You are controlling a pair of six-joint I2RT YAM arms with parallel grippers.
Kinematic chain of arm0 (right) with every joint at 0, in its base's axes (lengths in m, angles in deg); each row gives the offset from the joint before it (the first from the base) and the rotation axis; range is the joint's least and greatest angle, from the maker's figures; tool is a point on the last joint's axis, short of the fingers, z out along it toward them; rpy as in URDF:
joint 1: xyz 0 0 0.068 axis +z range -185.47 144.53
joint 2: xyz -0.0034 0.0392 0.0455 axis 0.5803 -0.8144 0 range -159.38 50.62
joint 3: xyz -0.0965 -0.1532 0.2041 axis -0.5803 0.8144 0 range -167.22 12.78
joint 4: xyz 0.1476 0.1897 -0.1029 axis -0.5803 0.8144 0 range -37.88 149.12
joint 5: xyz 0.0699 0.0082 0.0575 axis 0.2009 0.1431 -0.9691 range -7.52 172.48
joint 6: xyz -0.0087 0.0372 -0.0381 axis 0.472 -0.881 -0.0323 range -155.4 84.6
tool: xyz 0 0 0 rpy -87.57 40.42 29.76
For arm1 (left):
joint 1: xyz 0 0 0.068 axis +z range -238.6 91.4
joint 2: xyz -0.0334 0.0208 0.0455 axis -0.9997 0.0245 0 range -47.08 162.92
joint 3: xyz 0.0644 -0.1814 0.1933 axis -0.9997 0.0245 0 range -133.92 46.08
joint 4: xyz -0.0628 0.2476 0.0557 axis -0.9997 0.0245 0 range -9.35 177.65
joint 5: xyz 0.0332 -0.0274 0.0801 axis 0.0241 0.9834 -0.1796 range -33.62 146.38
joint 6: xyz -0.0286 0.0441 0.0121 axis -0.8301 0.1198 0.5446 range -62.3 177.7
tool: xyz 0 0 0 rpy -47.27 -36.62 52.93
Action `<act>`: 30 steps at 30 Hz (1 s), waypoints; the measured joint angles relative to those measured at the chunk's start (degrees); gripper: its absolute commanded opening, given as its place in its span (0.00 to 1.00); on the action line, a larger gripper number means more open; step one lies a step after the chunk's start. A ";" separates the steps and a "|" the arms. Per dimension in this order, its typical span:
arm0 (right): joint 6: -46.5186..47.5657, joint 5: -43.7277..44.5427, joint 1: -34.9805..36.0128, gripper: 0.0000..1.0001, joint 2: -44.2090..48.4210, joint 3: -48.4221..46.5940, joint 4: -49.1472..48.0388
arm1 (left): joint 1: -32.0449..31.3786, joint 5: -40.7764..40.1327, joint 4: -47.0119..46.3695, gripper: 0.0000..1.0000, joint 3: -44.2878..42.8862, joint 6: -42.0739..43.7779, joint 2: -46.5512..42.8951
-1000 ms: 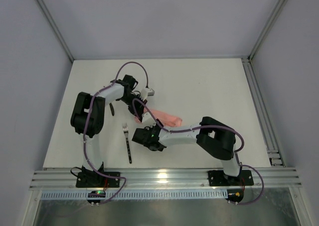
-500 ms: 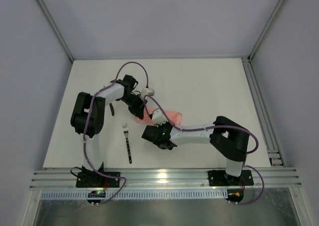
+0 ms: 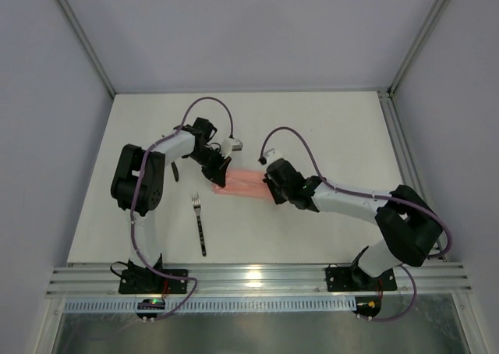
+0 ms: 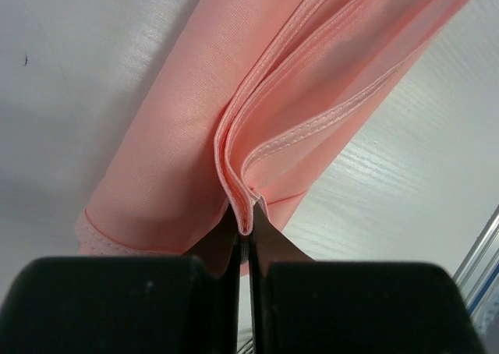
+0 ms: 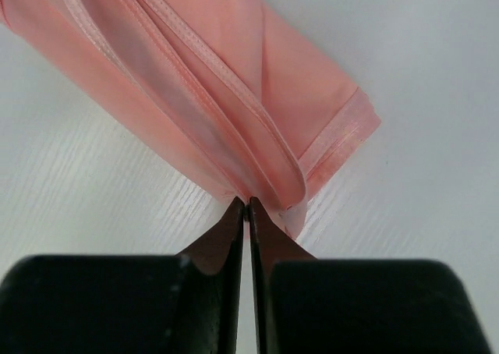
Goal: Fold the napkin into a case and place the utensils inside
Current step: Fold the 2/3-rectangle-folded napkin at the center of the board.
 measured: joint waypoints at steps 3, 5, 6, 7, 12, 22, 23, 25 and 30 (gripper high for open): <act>2.97 -6.19 -3.58 0.17 -0.02 0.02 -0.61 | 0.02 -0.28 0.04 0.00 -0.02 0.28 0.00; 4.02 -7.98 -5.27 0.19 -0.02 0.04 -0.48 | 0.11 -0.70 0.11 0.00 0.00 0.66 -0.02; 3.96 -8.07 -6.25 0.22 0.00 0.04 -0.22 | 0.13 -0.72 0.13 0.00 0.00 0.81 -0.02; 3.76 -7.85 -7.06 0.23 0.02 0.04 0.11 | 0.13 -0.72 0.17 0.00 -0.02 0.98 -0.02; 0.59 -3.76 -9.84 0.25 1.90 0.09 3.23 | 0.13 -0.79 0.26 0.00 -0.02 1.25 -0.07; -0.07 -2.49 -7.85 0.70 10.95 4.59 3.85 | 0.15 -0.74 0.26 0.00 -0.02 1.22 -0.07; 0.22 -3.04 -7.28 0.76 12.17 5.44 3.41 | 0.15 -0.74 0.26 0.00 -0.02 1.22 -0.07; 0.63 -4.83 -6.36 0.79 14.29 7.52 1.38 | 0.15 -0.74 0.26 0.00 -0.02 1.22 -0.07; 2.14 -9.27 -6.10 0.83 12.48 10.23 -3.65 | 0.15 -0.74 0.26 0.00 -0.02 1.20 -0.07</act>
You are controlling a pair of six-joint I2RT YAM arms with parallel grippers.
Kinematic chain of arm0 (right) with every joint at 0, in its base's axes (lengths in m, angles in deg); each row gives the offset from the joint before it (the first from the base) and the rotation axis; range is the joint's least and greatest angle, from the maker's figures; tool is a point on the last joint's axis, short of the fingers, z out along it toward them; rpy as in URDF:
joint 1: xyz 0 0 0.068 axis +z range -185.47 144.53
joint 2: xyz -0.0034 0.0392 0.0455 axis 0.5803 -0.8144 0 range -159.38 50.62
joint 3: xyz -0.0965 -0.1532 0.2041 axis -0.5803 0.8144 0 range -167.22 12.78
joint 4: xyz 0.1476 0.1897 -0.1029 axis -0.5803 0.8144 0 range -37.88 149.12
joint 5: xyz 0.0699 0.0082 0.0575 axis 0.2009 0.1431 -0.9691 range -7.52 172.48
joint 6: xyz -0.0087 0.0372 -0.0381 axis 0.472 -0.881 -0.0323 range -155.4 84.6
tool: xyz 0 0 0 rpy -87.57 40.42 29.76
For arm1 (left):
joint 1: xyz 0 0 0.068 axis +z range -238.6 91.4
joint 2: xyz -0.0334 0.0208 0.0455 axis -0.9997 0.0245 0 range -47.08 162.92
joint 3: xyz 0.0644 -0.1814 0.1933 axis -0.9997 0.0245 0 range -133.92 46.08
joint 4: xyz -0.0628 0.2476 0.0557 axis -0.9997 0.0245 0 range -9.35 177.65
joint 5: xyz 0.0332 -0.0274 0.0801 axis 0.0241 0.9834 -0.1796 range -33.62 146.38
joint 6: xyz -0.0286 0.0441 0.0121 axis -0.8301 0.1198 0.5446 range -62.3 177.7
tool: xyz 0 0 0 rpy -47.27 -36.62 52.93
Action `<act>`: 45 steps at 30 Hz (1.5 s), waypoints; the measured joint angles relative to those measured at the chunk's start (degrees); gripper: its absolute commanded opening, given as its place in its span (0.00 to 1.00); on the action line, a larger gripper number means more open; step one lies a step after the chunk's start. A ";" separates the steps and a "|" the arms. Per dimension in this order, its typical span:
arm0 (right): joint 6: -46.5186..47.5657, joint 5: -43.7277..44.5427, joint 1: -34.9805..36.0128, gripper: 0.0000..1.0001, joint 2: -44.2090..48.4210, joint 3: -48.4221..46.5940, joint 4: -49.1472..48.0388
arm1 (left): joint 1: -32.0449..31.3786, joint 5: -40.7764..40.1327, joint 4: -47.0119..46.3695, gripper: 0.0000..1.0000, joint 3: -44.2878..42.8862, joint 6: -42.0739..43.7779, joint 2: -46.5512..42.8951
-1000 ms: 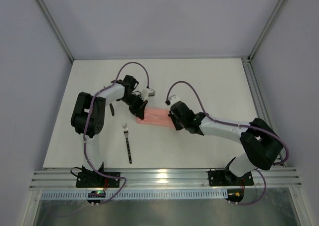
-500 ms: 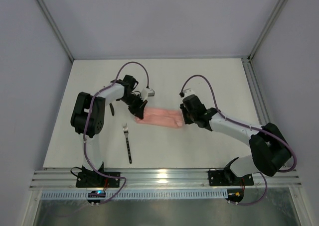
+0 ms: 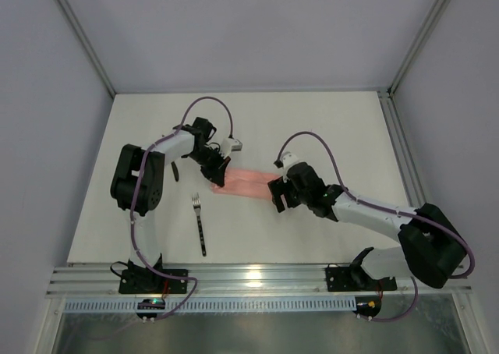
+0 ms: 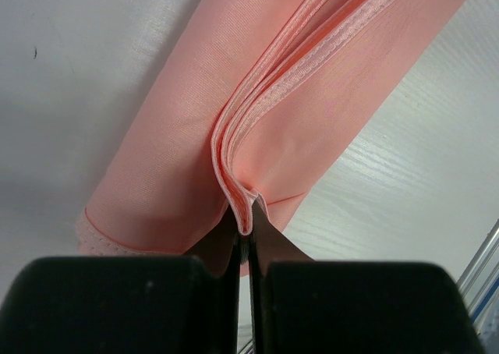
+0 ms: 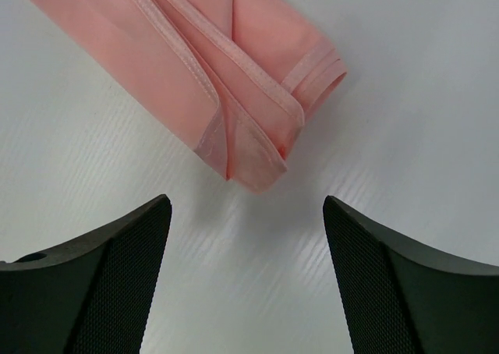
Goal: Fold the napkin into a case and place the utensils inside
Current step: Fold the 2/3-rectangle-folded napkin at the center of the board.
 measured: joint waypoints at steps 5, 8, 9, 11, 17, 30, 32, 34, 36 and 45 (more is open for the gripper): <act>2.86 -1.86 0.00 0.83 -6.12 -0.46 -3.85 | 0.00 0.07 0.00 0.00 0.00 0.00 0.00; 4.15 -2.56 -0.39 0.66 -9.57 -1.66 -5.20 | 0.00 0.09 0.00 0.00 0.00 -0.02 -0.02; 4.46 -2.93 -0.70 0.58 -10.67 -2.23 -5.62 | 0.02 0.09 0.00 0.00 0.00 -0.02 -0.02; 4.83 -3.50 -1.44 0.33 -12.13 -2.89 -6.67 | 0.02 0.11 0.00 0.00 0.00 -0.04 -0.04; 3.82 -6.45 -3.37 0.05 -12.50 -2.89 -8.63 | 0.02 0.02 -0.11 0.00 0.20 -0.04 -0.26; 2.29 -9.75 -6.16 0.70 -1.16 -2.71 -1.22 | 0.07 -0.39 -0.26 0.00 1.20 -0.02 -1.18; 2.58 -10.19 -7.02 0.63 0.28 -5.79 0.59 | 0.07 -0.44 -0.24 0.00 1.31 -0.02 -1.29; 3.41 -11.39 -7.72 0.40 -0.96 -10.56 0.92 | 0.07 -0.44 -0.26 0.00 1.36 -0.04 -1.42; 3.56 -13.57 -7.96 0.24 -5.05 -16.44 0.48 | 0.07 -0.50 -0.26 0.00 1.49 -0.22 -1.70; 0.96 -25.53 -7.91 0.06 -30.47 -29.55 -2.60 | 0.15 -0.96 -0.90 0.00 2.38 -1.14 -4.11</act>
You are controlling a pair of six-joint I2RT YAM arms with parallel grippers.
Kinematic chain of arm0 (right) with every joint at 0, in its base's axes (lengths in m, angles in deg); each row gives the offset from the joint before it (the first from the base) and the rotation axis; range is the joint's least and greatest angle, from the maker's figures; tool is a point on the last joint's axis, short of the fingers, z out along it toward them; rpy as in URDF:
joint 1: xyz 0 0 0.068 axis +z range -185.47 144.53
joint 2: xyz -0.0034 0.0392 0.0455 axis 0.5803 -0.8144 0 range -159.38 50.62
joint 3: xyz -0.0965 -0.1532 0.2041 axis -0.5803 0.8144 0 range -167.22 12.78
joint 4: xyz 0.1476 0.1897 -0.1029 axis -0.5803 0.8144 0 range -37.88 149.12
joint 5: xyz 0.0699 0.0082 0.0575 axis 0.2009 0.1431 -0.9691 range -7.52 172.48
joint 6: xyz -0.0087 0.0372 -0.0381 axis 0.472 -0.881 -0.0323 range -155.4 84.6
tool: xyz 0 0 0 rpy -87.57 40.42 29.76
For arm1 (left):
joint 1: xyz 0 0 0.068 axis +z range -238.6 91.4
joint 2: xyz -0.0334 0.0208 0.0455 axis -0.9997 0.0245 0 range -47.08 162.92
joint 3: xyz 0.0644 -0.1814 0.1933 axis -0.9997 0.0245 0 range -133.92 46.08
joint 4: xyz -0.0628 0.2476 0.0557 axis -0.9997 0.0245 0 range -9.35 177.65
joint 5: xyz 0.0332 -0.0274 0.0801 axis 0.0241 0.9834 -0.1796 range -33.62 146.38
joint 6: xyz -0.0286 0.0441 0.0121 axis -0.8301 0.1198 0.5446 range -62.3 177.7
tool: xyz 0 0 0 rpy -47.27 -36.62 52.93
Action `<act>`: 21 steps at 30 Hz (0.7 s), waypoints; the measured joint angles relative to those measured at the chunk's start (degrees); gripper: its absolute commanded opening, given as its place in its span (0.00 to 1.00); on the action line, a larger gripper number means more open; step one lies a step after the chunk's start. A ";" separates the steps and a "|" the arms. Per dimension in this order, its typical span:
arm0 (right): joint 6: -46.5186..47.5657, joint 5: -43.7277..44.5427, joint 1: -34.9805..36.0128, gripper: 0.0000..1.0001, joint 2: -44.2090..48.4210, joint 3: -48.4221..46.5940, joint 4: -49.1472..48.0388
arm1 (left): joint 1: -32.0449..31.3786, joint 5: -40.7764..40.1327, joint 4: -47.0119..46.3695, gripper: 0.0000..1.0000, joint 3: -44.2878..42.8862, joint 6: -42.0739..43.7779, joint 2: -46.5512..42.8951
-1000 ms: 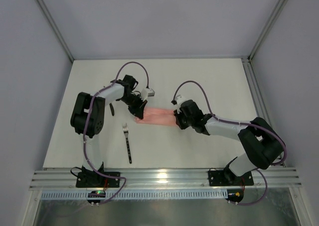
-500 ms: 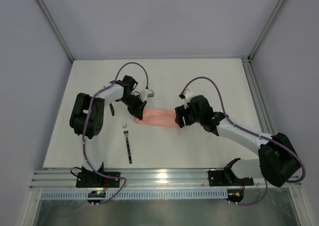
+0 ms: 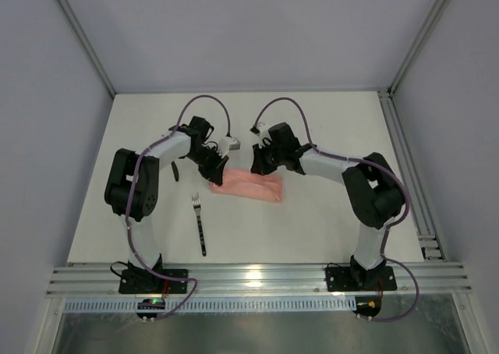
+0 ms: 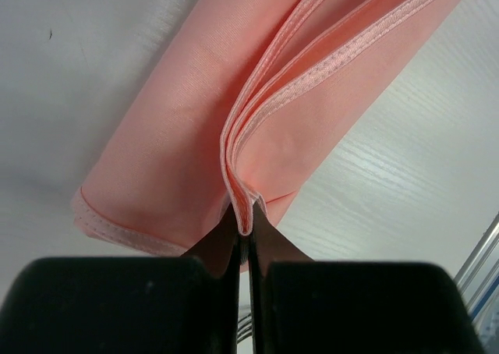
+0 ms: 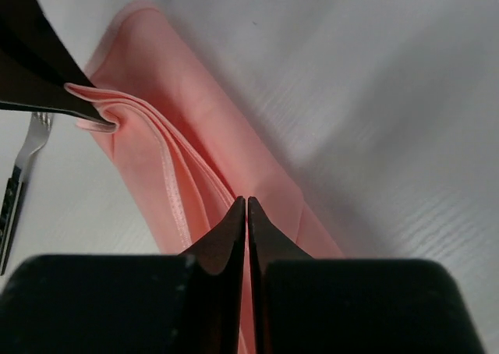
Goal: Fold the napkin into a case and place the utensils inside
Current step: Fold the 2/3-rectangle-folded napkin at the center of the board.
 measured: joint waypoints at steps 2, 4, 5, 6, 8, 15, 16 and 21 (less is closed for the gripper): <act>-1.01 -1.73 0.00 0.05 -4.15 -0.55 -0.28 | 0.04 -0.02 -0.13 0.00 0.11 -0.28 -0.22; -2.19 -2.73 0.00 0.05 -6.84 -0.66 -0.96 | 0.09 0.00 -0.22 0.00 0.17 -0.39 -0.31; -2.86 -3.08 0.00 0.04 -7.93 -0.70 -1.11 | 0.11 0.04 -0.22 0.00 0.20 -0.39 -0.31; -3.63 -3.93 -0.04 0.04 -8.48 -0.98 -1.44 | 0.13 0.07 -0.20 0.00 0.22 -0.42 -0.31; -4.66 -4.15 -0.04 0.04 -9.42 -2.34 -1.53 | 0.15 0.42 -0.20 0.00 0.22 -0.42 -0.39; -6.60 -5.29 -0.13 0.04 -10.58 -2.49 -3.02 | 0.66 2.51 -0.33 0.00 0.20 -1.14 -1.20; -6.69 -5.60 -0.13 0.04 -10.58 -2.27 -3.41 | 0.79 2.64 -0.33 0.00 0.20 -1.40 -1.20; -6.49 -6.80 -0.28 0.04 -10.58 -1.77 -4.17 | 1.79 3.37 -0.20 0.00 -1.05 -2.21 -0.72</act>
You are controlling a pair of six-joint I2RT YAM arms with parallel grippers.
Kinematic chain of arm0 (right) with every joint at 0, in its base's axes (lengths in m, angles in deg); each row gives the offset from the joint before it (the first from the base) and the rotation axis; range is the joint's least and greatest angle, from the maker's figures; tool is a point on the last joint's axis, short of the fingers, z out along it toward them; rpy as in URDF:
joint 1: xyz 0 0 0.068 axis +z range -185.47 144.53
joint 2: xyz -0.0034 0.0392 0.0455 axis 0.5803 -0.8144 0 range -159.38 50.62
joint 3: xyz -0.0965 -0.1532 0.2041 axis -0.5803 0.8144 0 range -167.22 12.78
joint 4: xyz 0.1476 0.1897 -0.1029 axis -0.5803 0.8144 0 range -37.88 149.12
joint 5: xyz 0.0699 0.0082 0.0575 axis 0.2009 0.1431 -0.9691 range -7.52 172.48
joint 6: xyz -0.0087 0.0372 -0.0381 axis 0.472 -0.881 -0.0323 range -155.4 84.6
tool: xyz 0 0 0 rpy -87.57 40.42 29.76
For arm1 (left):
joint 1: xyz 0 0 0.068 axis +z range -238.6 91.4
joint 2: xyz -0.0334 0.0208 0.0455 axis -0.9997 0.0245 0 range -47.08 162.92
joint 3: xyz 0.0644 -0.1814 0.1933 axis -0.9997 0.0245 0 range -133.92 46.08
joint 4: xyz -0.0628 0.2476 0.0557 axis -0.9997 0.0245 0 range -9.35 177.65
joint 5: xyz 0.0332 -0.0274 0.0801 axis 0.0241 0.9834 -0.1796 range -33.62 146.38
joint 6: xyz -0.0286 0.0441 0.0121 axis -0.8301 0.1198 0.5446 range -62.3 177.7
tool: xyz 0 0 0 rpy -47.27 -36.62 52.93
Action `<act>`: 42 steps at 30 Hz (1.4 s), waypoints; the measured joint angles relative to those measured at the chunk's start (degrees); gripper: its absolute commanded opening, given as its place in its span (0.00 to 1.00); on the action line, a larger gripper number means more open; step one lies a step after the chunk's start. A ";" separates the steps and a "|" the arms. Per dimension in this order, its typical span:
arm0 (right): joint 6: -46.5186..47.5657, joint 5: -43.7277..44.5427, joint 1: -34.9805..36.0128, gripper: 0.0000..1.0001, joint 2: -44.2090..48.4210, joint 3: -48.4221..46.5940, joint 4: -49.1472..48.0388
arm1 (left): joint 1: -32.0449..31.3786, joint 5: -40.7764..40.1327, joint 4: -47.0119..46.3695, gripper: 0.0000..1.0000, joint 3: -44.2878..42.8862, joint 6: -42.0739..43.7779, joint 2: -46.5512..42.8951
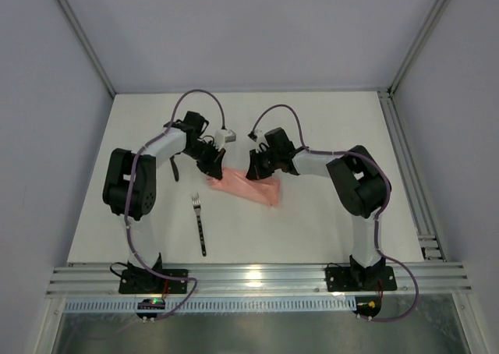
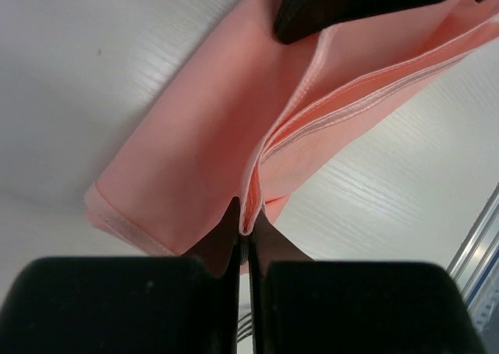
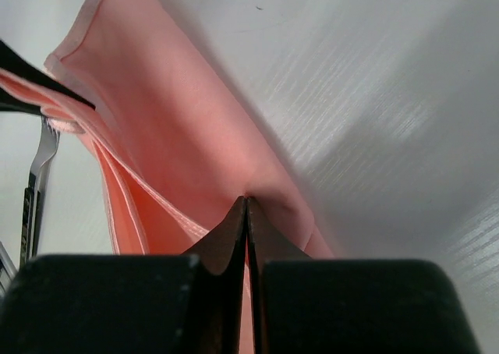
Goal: Fold the napkin into a case and place the utensils inside
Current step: Fold the 2/3-rectangle-folded napkin at the center of the board, then stuff the top corner of the smaller-rectangle-folded napkin into the folded napkin.
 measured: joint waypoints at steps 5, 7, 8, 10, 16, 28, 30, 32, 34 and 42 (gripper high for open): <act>1.55 -1.86 0.00 0.04 0.00 -0.02 0.92 | 2.05 1.03 0.35 0.00 -4.28 -0.81 3.28; 2.38 -2.78 0.00 0.04 0.00 0.00 1.38 | 3.10 1.31 0.70 0.00 -6.01 -1.57 5.18; 2.99 -3.26 0.00 0.04 0.02 0.00 1.62 | 3.52 1.29 0.92 0.00 -6.88 -1.95 6.23; 3.91 -4.00 0.02 0.05 0.02 0.00 1.99 | 4.00 1.27 1.29 0.00 -8.55 -2.93 8.37; 7.63 -5.16 0.44 0.15 0.31 -0.70 4.44 | 4.00 1.27 2.91 0.00 -11.67 -4.81 12.44; 8.20 6.21 1.55 0.56 9.53 -0.61 11.91 | 3.78 -1.31 4.83 0.00 -12.52 -5.60 12.44; 7.52 9.25 1.53 0.57 12.63 0.00 11.78 | 3.65 -1.49 4.94 0.00 -12.55 -5.55 12.46; 7.06 11.87 1.51 0.60 16.13 1.33 11.34 | 3.58 -1.68 4.98 0.00 -12.55 -5.51 12.46; 6.80 13.09 1.51 0.62 19.32 3.23 10.25 | 3.58 -1.75 4.98 0.00 -12.55 -5.53 12.44; 5.44 11.28 1.64 0.69 21.90 12.00 7.52 | 3.52 -2.10 4.96 0.03 -12.55 -5.68 12.44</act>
